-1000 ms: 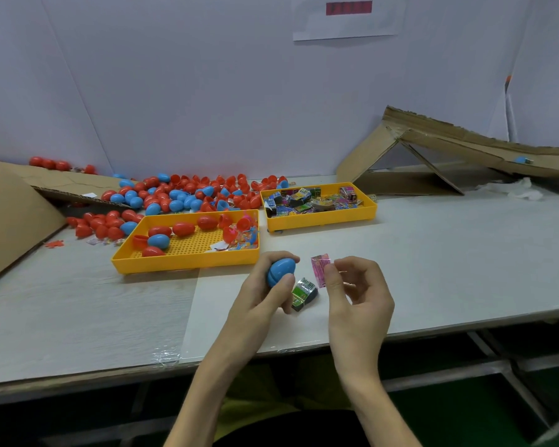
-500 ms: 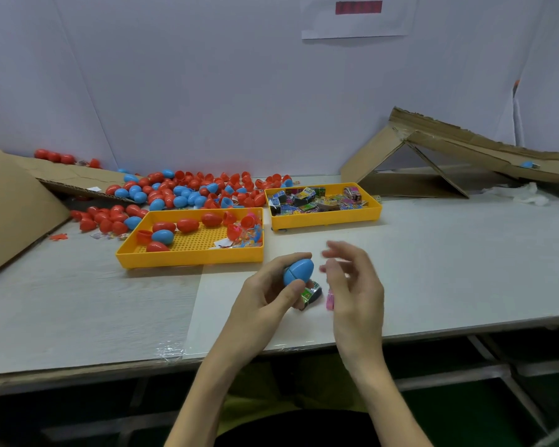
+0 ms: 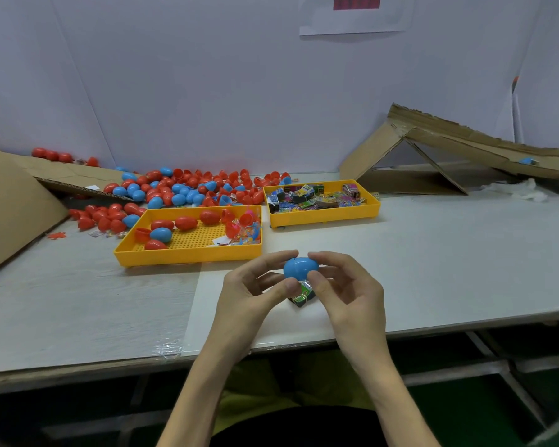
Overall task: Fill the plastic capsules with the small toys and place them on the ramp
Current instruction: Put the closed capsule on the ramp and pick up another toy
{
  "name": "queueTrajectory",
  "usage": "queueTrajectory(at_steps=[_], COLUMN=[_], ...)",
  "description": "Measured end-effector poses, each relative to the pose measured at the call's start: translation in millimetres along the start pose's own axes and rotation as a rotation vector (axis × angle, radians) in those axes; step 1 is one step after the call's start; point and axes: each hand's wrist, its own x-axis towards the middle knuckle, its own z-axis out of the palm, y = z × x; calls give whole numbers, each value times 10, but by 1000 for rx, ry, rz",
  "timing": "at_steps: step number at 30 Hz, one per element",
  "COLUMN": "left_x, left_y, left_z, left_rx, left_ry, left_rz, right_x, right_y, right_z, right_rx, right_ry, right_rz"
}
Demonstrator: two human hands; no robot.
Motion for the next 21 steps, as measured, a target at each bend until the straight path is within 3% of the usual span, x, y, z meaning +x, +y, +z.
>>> queueTrajectory(at_steps=[15,21], left_x=[-27,-23], left_y=[21,55], left_z=[22,26], left_rx=[44,-10], left_ry=[37,4], left_rz=[16,1], right_x=[3,-33], right_y=[28,48], right_z=[5,32], right_rx=[-41,-271], right_ry=[3,-85], right_rz=[-30,-172])
